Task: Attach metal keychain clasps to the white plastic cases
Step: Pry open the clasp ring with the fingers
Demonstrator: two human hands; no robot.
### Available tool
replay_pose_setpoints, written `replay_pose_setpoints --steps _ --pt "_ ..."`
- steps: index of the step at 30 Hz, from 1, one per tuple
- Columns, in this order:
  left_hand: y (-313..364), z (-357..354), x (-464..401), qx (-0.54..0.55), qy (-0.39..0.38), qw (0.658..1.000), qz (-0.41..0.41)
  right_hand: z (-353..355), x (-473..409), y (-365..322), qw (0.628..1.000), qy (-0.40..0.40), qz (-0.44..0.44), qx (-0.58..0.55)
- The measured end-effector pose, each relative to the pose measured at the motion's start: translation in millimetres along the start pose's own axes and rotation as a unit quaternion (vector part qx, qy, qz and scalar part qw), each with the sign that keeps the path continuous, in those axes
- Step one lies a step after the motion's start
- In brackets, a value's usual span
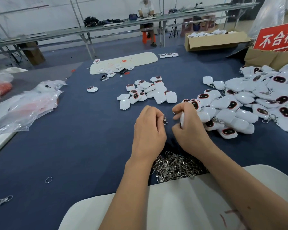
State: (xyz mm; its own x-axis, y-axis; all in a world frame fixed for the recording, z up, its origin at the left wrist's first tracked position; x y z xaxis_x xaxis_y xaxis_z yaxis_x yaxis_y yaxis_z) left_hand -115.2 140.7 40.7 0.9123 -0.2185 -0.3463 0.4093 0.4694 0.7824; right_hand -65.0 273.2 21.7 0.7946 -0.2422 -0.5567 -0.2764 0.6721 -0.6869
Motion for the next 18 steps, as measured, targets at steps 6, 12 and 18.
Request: replay_pose_setpoints --steps 6,12,18 --pt "-5 -6 -3 0.014 -0.037 0.999 0.017 3 -4 7 0.995 0.025 -0.018 -0.091" --pt "-5 -1 -3 0.068 -0.042 0.996 0.026 -7 -2 12 0.991 -0.012 -0.024 -0.13" --pt "-4 -5 -3 0.054 -0.059 0.997 0.021 -1 -1 11 0.995 0.011 -0.019 -0.092"
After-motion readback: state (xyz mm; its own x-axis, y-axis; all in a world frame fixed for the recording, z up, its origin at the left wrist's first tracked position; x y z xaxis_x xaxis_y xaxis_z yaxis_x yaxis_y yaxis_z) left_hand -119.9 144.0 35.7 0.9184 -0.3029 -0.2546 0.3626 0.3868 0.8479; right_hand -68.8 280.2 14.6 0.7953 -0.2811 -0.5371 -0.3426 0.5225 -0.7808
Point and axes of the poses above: each hand's wrist, its own x-axis away from the middle knuckle, its own z-axis out of the back of the hand, y = z × x, the point moved 9 cm from there along -x, towards the middle knuckle, and after that the axes turned 15 degrees about z, right-handed, at the moved point
